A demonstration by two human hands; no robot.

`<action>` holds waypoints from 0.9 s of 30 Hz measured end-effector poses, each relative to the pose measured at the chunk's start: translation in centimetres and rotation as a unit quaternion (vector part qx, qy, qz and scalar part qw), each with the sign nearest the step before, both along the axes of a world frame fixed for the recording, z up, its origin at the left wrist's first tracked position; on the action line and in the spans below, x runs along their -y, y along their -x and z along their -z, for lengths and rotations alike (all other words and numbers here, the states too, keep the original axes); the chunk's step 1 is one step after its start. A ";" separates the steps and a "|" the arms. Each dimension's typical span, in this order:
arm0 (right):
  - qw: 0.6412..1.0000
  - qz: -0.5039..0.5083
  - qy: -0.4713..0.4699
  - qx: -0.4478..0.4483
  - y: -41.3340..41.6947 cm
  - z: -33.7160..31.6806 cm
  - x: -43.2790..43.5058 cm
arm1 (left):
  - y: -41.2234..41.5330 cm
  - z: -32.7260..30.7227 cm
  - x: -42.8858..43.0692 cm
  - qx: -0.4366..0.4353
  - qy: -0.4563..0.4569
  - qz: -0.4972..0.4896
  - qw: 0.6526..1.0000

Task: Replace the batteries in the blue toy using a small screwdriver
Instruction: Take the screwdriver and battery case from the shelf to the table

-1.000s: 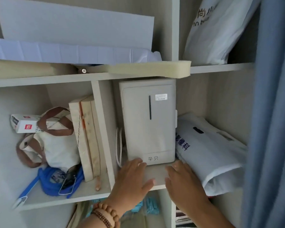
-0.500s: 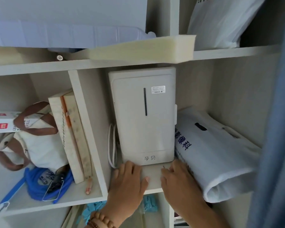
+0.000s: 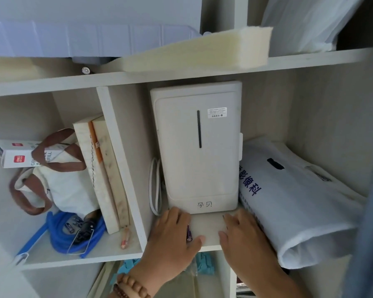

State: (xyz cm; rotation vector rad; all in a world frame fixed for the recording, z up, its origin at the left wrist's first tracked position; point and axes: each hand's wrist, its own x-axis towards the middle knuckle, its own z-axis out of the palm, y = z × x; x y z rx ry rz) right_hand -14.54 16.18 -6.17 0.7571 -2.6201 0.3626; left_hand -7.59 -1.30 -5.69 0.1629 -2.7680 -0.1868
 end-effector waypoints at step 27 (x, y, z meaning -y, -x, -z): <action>0.979 -0.112 0.128 0.113 -3.1 -1.2 0.3 | -2.2 -0.5 -0.5 -0.142 0.039 0.039 0.988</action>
